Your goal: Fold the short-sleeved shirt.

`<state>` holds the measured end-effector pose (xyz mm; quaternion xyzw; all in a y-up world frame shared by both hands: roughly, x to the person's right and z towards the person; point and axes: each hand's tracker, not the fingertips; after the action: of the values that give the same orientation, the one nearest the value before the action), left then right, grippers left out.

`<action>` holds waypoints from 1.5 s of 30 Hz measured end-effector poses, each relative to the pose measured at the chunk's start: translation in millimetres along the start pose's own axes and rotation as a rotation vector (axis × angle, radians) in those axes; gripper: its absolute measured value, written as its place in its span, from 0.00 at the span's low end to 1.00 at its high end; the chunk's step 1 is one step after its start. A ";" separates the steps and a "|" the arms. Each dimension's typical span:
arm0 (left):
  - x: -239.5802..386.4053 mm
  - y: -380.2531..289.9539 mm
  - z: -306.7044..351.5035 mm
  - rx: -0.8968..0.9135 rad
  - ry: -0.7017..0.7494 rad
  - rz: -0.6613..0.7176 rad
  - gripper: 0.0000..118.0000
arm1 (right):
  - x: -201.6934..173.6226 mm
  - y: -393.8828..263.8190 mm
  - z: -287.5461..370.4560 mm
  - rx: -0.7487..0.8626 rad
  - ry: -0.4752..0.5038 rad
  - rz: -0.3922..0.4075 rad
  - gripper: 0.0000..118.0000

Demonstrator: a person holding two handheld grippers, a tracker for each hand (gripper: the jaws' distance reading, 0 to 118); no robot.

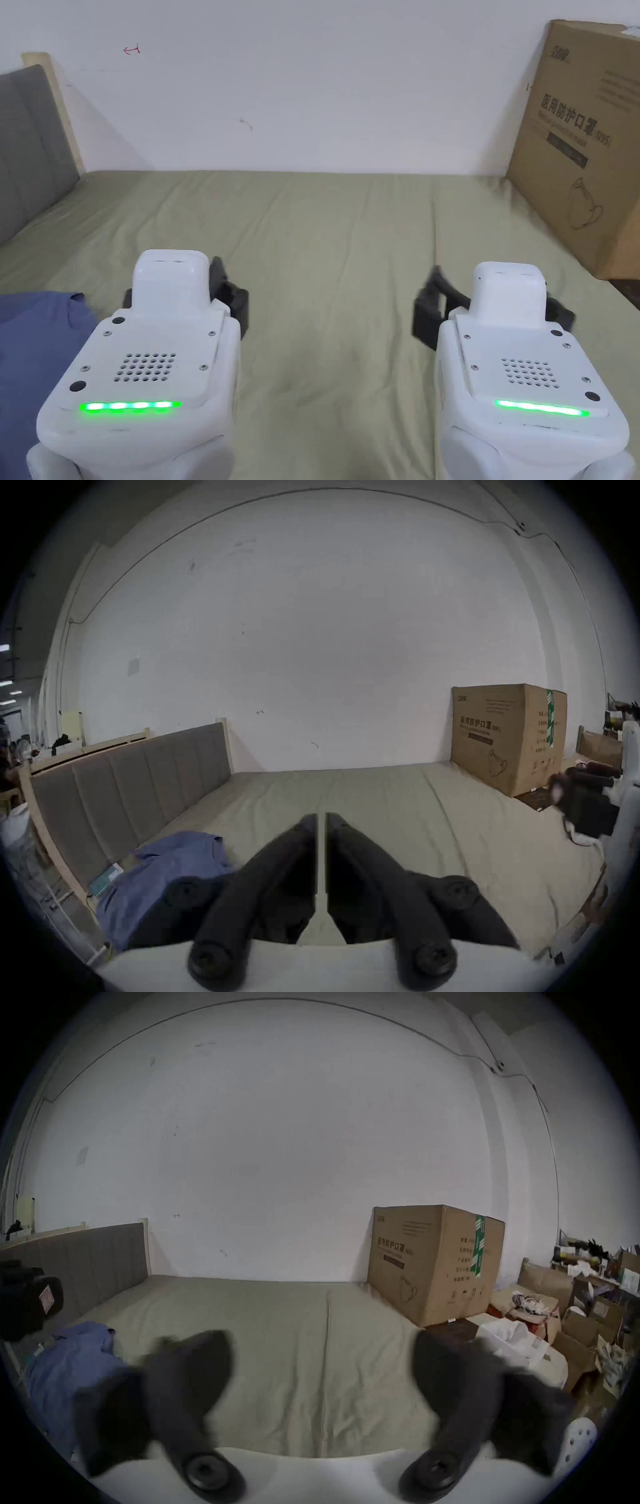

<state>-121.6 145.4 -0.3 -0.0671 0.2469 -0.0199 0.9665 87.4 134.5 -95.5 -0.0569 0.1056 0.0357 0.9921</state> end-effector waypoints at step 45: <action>-212.6 -21.9 38.1 -0.278 0.407 0.134 0.00 | -183.3 2.4 5.1 -0.166 0.721 -0.016 0.00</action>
<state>-289.9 143.5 136.7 -0.1774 0.4405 0.0651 0.8776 -90.5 126.7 -51.6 -0.1470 0.4448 0.0141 0.8833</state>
